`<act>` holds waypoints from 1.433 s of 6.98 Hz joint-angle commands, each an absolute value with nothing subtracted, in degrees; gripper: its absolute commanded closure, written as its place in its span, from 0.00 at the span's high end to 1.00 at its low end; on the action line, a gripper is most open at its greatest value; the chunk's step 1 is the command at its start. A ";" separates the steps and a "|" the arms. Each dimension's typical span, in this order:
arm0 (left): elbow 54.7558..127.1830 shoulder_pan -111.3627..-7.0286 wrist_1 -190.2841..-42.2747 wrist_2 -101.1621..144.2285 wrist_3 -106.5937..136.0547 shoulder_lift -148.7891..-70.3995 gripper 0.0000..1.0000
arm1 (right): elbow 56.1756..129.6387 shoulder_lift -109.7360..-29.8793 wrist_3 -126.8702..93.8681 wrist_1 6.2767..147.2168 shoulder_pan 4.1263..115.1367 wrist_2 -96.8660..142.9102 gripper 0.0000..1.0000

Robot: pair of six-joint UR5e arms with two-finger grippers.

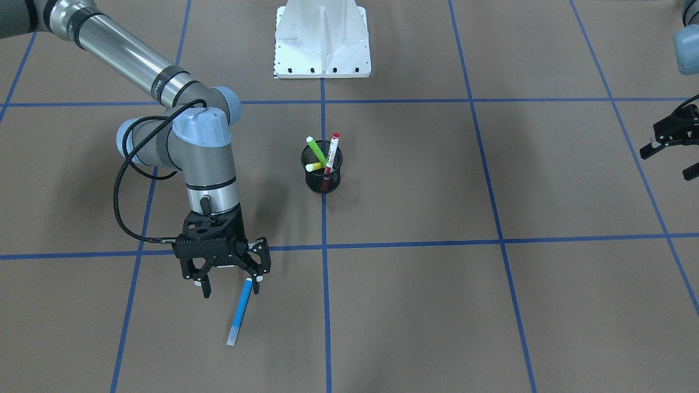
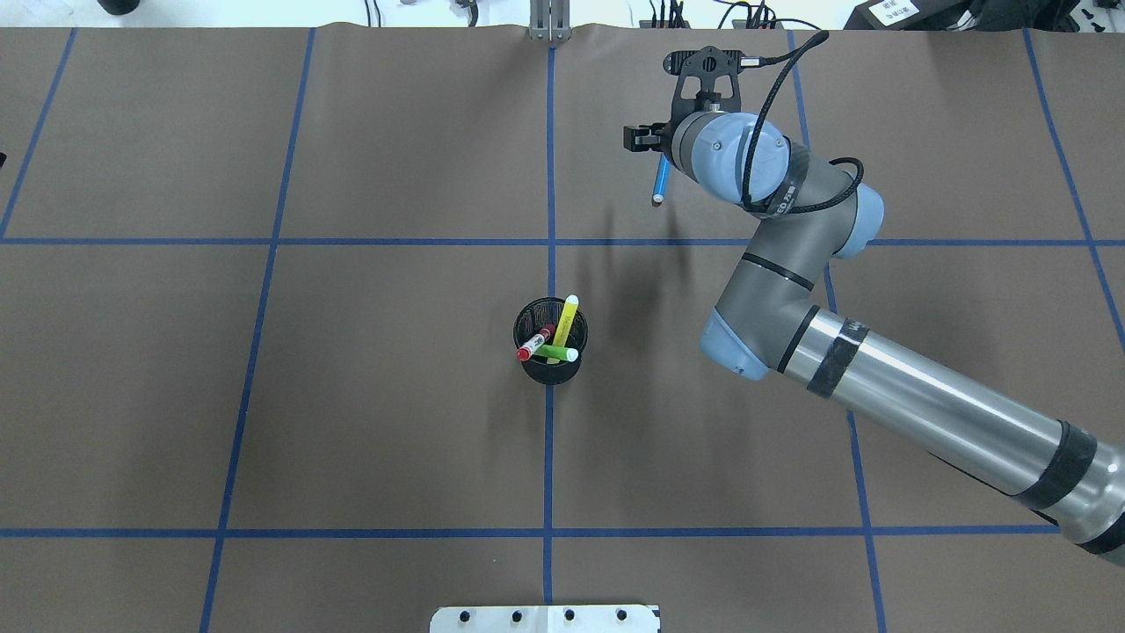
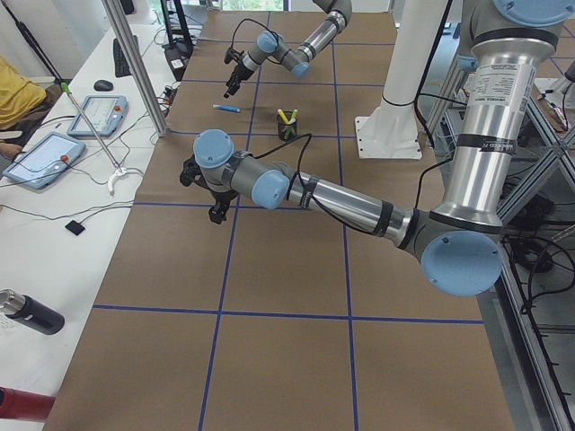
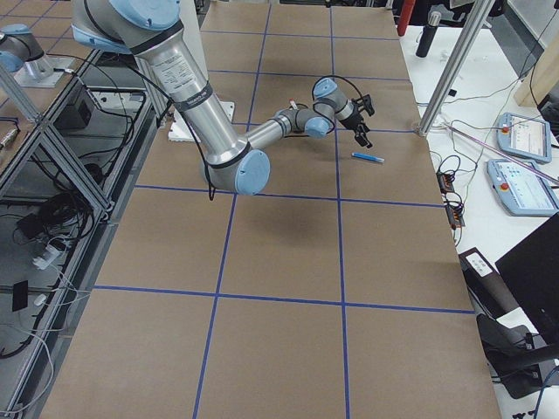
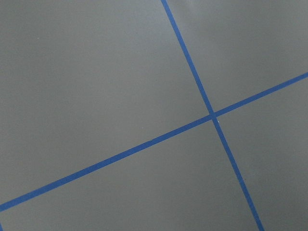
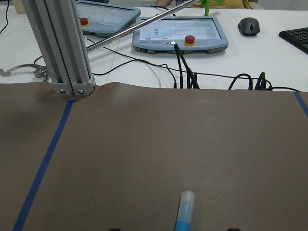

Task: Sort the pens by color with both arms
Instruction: 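Move the left gripper over the pen cup while the right gripper withdraws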

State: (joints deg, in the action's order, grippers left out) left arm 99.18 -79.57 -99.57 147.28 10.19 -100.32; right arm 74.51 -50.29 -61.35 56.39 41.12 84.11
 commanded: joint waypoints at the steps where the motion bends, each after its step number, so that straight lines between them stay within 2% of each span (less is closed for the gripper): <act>1: 99.32 -76.92 -100.55 146.69 19.74 -105.09 1.00 | 75.23 -50.71 -61.52 61.49 45.24 98.28 0.98; 4: 99.75 -66.13 -99.76 141.78 37.74 -113.36 1.00 | 81.18 -52.72 -57.86 75.63 53.24 120.27 0.99; 7: 99.84 -56.55 -82.24 141.15 44.98 -126.43 1.00 | 95.14 -62.02 -39.61 93.19 57.29 122.78 1.00; 10: 97.14 -45.29 -77.26 133.43 53.69 -134.97 1.00 | 99.31 -68.46 -31.39 94.40 58.88 123.49 1.00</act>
